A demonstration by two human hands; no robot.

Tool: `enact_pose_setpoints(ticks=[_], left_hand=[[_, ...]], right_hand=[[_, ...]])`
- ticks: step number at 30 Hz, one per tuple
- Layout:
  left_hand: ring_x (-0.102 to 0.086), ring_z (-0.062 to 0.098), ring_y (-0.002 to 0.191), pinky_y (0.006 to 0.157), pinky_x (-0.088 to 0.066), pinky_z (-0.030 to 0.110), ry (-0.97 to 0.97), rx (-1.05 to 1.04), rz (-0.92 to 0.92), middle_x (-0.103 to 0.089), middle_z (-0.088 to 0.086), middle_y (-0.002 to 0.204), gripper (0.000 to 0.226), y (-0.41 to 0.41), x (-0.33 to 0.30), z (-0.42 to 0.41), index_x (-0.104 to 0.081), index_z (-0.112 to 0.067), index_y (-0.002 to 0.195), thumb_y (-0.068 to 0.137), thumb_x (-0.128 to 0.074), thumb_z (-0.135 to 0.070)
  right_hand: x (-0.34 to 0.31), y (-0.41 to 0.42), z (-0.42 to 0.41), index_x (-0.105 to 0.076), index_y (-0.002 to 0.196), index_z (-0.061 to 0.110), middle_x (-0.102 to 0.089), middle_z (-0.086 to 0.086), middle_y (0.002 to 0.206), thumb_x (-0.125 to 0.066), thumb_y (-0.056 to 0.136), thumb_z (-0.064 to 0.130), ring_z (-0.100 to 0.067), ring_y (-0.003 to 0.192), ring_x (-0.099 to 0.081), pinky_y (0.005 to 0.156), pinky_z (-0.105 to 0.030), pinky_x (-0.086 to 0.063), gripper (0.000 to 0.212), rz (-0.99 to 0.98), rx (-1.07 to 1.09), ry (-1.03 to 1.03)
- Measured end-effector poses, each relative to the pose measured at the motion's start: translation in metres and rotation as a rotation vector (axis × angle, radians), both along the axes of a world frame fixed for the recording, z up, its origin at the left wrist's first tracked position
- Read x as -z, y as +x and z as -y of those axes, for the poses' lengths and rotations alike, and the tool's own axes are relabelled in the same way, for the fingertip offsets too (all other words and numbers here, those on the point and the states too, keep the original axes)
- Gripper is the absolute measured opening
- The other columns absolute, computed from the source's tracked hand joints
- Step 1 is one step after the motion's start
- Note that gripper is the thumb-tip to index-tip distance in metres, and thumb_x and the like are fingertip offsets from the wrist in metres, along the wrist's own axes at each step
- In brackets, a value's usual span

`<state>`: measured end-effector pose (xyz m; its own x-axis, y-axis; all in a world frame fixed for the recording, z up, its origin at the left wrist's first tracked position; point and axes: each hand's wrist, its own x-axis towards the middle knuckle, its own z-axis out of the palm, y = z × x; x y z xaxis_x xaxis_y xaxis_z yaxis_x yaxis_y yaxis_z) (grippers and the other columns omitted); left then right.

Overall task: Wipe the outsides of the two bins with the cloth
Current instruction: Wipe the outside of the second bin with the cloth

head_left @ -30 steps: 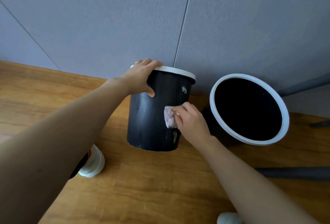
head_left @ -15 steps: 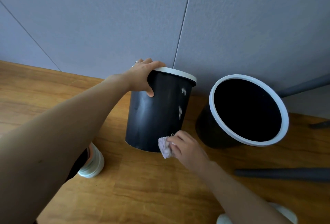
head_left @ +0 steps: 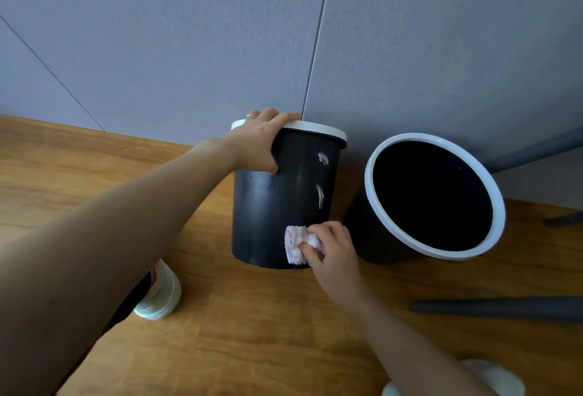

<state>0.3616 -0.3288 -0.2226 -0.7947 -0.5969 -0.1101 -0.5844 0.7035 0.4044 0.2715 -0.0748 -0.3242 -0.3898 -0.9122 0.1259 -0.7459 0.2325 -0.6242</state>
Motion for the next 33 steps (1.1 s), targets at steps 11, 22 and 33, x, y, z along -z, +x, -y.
enact_pose_setpoints(ticks=[11,22,33], left_hand=[[-0.033,0.024,0.107,0.090,-0.037,0.042,0.098,-0.043,-0.022,-0.044,-0.001,0.108,0.099,0.008,-0.007,0.008,-0.034,-0.052,0.132,0.054,-0.089,-0.028],[-0.032,0.030,0.116,0.097,-0.037,0.049,0.063,-0.047,0.017,-0.042,-0.001,0.119,0.093,0.006,-0.008,0.005,-0.037,-0.034,0.134,0.056,-0.089,-0.023],[-0.035,0.033,0.120,0.100,-0.037,0.049,-0.007,-0.030,0.018,-0.042,0.003,0.126,0.098,0.006,-0.005,0.003,-0.034,-0.031,0.140,0.059,-0.088,-0.023]], right_hand=[[0.004,0.006,-0.006,-0.068,0.110,0.014,-0.057,0.002,0.106,-0.061,0.092,0.009,-0.011,0.097,-0.054,0.075,-0.016,-0.049,0.020,0.069,0.020,-0.030],[0.003,0.006,0.001,-0.066,0.101,0.023,-0.051,0.010,0.106,-0.068,0.089,0.025,-0.006,0.096,-0.053,0.069,-0.008,-0.047,0.013,0.263,0.112,-0.041],[-0.001,0.007,0.003,-0.059,0.099,0.022,-0.049,0.011,0.105,-0.073,0.082,0.031,-0.007,0.095,-0.052,0.067,-0.017,-0.050,0.024,0.349,0.179,-0.013]])
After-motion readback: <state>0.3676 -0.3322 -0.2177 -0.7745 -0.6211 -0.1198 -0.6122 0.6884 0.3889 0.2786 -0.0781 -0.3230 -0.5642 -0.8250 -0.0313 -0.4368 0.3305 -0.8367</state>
